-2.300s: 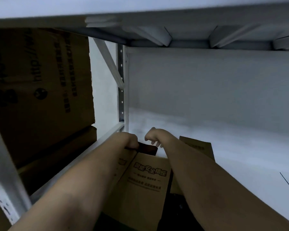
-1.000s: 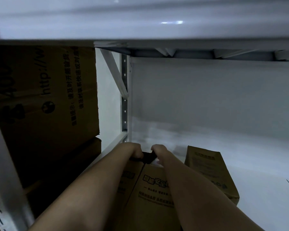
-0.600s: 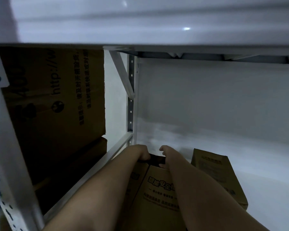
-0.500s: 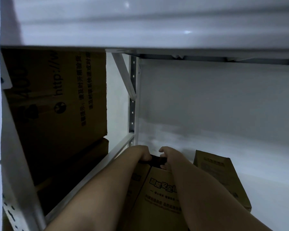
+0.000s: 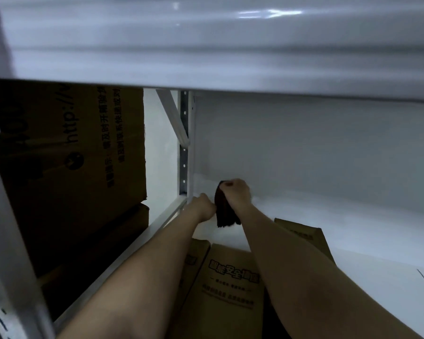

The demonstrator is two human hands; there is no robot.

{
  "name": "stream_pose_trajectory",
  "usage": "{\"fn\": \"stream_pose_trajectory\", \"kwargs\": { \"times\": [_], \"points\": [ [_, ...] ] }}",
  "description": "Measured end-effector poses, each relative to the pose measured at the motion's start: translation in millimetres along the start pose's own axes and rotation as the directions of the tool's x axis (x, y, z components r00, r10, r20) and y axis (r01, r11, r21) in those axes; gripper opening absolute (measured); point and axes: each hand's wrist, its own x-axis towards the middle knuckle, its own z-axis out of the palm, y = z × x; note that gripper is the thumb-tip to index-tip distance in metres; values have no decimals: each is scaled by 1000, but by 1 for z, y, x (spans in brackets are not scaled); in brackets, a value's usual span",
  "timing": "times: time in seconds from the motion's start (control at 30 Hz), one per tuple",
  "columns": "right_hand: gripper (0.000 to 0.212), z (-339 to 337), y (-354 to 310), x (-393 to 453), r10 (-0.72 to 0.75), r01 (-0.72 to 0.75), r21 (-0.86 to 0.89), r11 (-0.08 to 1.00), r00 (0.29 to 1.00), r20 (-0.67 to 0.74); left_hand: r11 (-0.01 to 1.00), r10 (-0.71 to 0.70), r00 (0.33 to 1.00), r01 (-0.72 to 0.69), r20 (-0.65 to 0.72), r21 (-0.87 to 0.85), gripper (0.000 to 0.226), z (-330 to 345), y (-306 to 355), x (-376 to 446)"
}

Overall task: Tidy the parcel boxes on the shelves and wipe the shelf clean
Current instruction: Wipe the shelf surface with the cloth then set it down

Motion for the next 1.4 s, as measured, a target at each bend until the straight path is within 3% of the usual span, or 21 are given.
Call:
{"fn": "stream_pose_trajectory", "kwargs": {
  "times": [0.1,0.23,0.33,0.43,0.5,0.67,0.73,0.83,0.9,1.03,1.13,1.23,1.3,1.4],
  "points": [
    [22,-23,-21,1,-89,91,36,995,995,-38,935,-44,990,-6,-131,-356,64,1,19,-3],
    [26,-64,-40,-1,-235,231,126,965,972,18,843,-135,944,-49,-301,-535,70,0,57,-17],
    [25,-95,-47,-11,-340,313,230,921,937,86,702,-120,955,-113,-273,-704,74,-3,78,-23],
    [26,-136,-41,-19,-375,324,332,886,922,101,552,-47,964,-192,-261,-812,40,2,108,-44],
    [29,-169,-25,-25,-355,302,387,871,932,72,505,-13,964,-224,-267,-834,26,12,135,-59],
    [55,-239,23,-39,-182,118,599,792,982,48,514,118,972,-235,-203,-825,18,46,198,-100],
    [56,-265,52,-42,-90,-44,601,798,977,191,512,144,974,-225,-175,-829,23,63,223,-113],
    [50,-295,93,-51,-88,-201,567,799,893,440,538,168,974,-220,-152,-814,30,88,247,-121],
    [44,-311,116,-58,-68,-254,566,784,872,485,559,165,977,-204,-133,-804,36,105,259,-126],
    [38,-324,150,-63,-4,-209,446,870,903,431,597,107,989,-146,-103,-788,39,135,270,-127],
    [26,-327,161,-68,48,-131,252,959,949,313,662,109,991,-134,-82,-737,16,153,271,-119],
    [17,-318,175,-67,46,-70,142,987,985,164,729,123,992,-71,28,-681,11,169,263,-116],
    [31,-310,186,-68,63,-65,61,996,997,33,751,116,987,-13,113,-660,14,179,255,-113],
    [19,-303,198,-69,-29,24,-57,998,996,-82,750,57,987,58,152,-659,26,190,247,-106]
  ]
}}
